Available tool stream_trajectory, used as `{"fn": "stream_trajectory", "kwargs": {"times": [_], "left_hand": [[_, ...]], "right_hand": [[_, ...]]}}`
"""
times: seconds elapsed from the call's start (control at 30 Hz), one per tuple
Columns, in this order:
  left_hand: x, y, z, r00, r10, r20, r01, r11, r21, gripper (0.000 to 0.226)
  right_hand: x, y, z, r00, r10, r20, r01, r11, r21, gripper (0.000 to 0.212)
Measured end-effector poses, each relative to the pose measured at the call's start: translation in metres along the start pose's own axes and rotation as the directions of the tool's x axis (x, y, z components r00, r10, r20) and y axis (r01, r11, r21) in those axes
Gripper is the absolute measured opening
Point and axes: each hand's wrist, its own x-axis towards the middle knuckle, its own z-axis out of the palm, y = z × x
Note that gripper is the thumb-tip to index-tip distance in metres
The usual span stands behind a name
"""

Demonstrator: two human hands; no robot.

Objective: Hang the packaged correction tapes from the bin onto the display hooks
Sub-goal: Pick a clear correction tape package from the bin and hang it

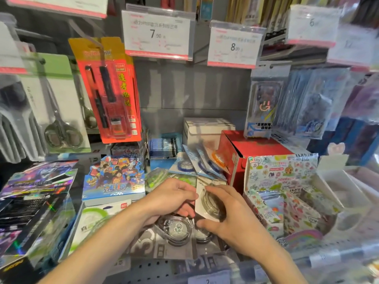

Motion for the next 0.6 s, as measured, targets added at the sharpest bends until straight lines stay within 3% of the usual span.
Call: {"fn": "stream_trajectory", "kwargs": {"times": [0.17, 0.43, 0.6], "left_hand": [[-0.006, 0.001, -0.004, 1.0, 0.0, -0.025, 0.0, 1.0, -0.015, 0.01], [-0.028, -0.007, -0.017, 1.0, 0.014, 0.002, -0.014, 0.999, -0.037, 0.015], [-0.046, -0.008, -0.02, 0.998, 0.057, 0.028, -0.054, 0.994, -0.093, 0.012]], "right_hand": [[-0.005, -0.002, -0.01, 0.998, 0.012, 0.062, -0.016, 0.998, 0.065, 0.088], [-0.016, -0.014, -0.028, 0.996, 0.056, 0.064, -0.067, 0.982, 0.178, 0.07], [-0.024, -0.024, -0.034, 0.992, 0.053, 0.115, -0.076, 0.977, 0.201, 0.075]]}}
